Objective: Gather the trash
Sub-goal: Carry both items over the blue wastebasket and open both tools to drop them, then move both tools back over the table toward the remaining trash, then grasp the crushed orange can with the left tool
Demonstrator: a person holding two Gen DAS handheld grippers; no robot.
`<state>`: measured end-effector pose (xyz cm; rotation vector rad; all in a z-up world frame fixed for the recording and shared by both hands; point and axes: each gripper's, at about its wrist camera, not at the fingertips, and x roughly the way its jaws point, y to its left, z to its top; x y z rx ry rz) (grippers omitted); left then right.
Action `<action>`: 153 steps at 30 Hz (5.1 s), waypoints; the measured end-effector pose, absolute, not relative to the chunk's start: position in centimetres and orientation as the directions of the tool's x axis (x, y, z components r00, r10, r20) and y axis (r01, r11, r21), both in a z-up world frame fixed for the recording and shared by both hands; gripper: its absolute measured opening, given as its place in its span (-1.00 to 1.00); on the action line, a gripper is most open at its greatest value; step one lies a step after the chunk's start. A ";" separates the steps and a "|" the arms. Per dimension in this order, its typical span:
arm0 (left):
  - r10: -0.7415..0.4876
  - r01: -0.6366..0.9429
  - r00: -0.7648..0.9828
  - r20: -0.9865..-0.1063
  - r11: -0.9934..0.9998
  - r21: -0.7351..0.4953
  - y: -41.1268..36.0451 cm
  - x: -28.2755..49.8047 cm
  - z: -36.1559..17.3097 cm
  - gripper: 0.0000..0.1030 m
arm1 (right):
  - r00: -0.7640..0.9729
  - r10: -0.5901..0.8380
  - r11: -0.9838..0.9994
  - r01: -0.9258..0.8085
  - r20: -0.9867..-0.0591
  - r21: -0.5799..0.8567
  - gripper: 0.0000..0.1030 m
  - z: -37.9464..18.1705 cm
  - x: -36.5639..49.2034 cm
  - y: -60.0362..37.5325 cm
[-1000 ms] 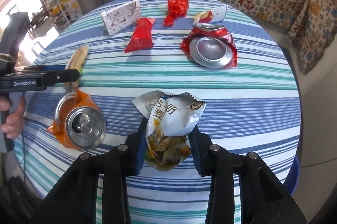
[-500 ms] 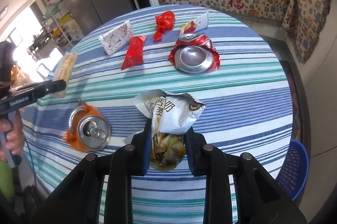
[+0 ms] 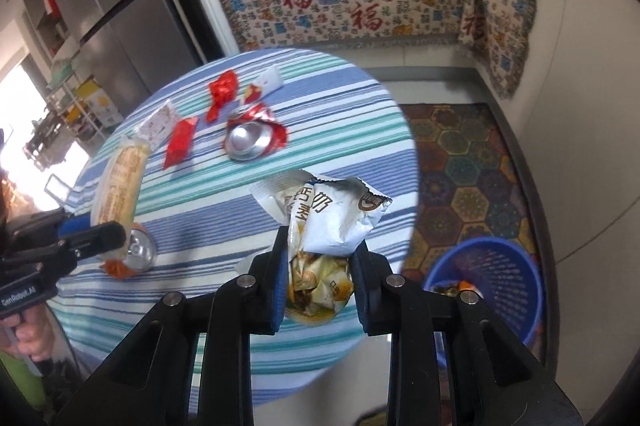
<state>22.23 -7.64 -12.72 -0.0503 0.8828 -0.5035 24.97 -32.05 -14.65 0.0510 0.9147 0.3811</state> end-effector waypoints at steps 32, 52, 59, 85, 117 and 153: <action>-0.473 0.574 0.294 -0.830 0.782 -0.243 -37.2 27.1 -25.6 -0.65 | 0.543 0.084 0.978 0.115 -0.835 0.173 -0.47 -23.6 26.7 -55.4; -0.461 0.597 0.250 -0.851 0.766 -0.239 -40.1 29.2 -29.4 -0.64 | 0.536 0.088 0.965 0.163 -0.840 0.205 -0.45 -24.6 27.9 -57.4; -0.445 0.613 0.280 -0.851 0.765 -0.198 -40.9 29.4 -30.1 0.18 | 0.565 0.090 0.953 0.191 -0.820 0.236 -0.07 -24.3 27.7 -58.3; -0.398 0.502 0.459 -0.794 0.854 -0.138 -16.3 14.2 -20.3 0.27 | 0.728 0.143 0.989 -0.082 -0.670 0.122 0.79 -18.1 25.1 -41.8; 0.011 -0.026 0.553 -0.833 1.000 -0.005 6.1 22.2 -21.9 0.33 | 0.516 0.339 0.844 -0.537 -0.787 0.012 0.79 -23.3 21.9 -21.0; -0.117 0.022 0.609 -0.784 0.991 -0.131 9.7 20.3 -20.7 0.36 | 0.500 0.382 0.819 -0.573 -0.777 0.034 0.87 -23.6 22.1 -19.7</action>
